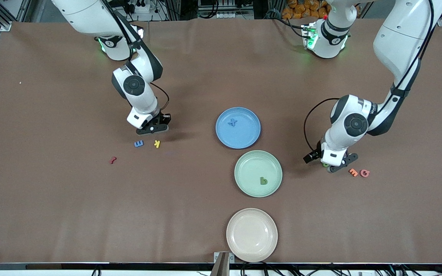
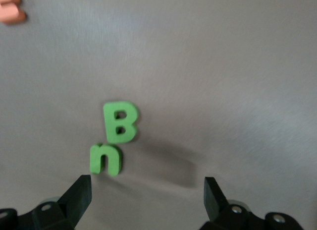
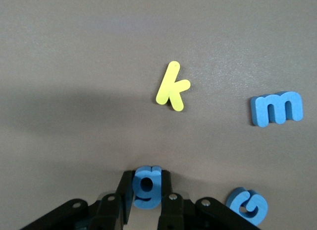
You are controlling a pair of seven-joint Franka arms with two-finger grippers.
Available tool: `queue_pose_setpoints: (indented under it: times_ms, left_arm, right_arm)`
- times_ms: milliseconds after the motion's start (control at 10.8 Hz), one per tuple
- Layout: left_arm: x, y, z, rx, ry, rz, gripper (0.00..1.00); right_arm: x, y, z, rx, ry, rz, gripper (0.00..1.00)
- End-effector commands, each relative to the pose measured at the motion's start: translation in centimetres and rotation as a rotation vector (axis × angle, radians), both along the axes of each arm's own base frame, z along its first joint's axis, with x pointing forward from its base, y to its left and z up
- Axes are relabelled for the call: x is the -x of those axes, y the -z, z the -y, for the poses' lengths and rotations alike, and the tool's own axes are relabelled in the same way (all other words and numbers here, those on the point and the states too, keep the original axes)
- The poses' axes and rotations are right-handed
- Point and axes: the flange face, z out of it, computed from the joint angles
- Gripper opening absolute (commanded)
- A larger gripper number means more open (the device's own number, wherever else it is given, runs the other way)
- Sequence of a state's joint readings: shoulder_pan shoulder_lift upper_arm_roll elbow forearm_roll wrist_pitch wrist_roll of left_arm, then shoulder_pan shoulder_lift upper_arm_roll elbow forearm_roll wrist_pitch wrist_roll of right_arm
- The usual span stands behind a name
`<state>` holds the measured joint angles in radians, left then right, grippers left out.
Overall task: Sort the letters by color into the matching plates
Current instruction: 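Grasp blue g with the right gripper while the left gripper grasps green n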
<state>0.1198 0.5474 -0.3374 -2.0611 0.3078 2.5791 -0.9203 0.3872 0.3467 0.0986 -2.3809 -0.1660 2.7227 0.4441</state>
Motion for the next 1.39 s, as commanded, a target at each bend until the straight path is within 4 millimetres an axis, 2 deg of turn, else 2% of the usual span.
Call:
queue_pose_setpoints:
  times_ms: [0, 93, 278, 370, 556, 741, 833, 926, 1019, 1111, 1296]
  left_arm:
    - [1.6, 0.1, -1.4, -0.029, 0.056, 0.017, 1.00]
    - [1.4, 0.1, -2.3, -0.037, 0.069, 0.020, 1.00]
    - [1.4, 0.2, -2.5, -0.039, 0.072, 0.018, 1.00]
    - [1.4, 0.2, -2.4, -0.038, 0.073, 0.020, 1.00]
    - [1.2, 0.4, -2.4, -0.035, 0.069, 0.018, 1.00]
    - [1.0, 0.3, -2.5, -0.034, 0.066, 0.022, 1.00]
    - [1.0, 0.3, -2.5, -0.035, 0.068, 0.023, 0.83]
    - [0.8, 0.2, -2.5, -0.037, 0.072, 0.027, 0.44]
    - [0.6, 0.0, -2.6, -0.043, 0.079, 0.035, 0.10]
    - [0.5, 0.2, -2.7, -0.042, 0.078, 0.034, 0.00]
    - [0.3, 0.1, -2.7, -0.042, 0.076, 0.038, 0.00]
  right_arm:
    - [-0.8, -0.9, -0.3, -0.006, 0.007, 0.021, 0.00]
    - [-1.5, -2.1, -1.5, -0.009, 0.045, 0.027, 0.00]
    - [-3.3, -5.9, -7.1, -0.040, 0.169, 0.000, 0.00]
    - [-3.4, -7.1, -9.6, -0.094, 0.236, -0.013, 0.00]
    - [-3.7, -8.9, -14.6, -0.189, 0.324, -0.026, 0.00]
    - [-4.1, -9.5, -19.7, -0.244, 0.466, -0.021, 0.00]
    - [-4.1, -9.3, -22.8, -0.268, 0.518, -0.022, 0.00]
    - [-4.4, -9.2, -25.0, -0.291, 0.564, -0.022, 0.00]
    - [-4.0, -9.1, -27.1, -0.310, 0.588, -0.027, 0.00]
    - [-3.8, -8.9, -28.4, -0.321, 0.609, -0.032, 0.00]
    - [-2.7, -7.5, -29.9, -0.331, 0.602, -0.035, 0.00]
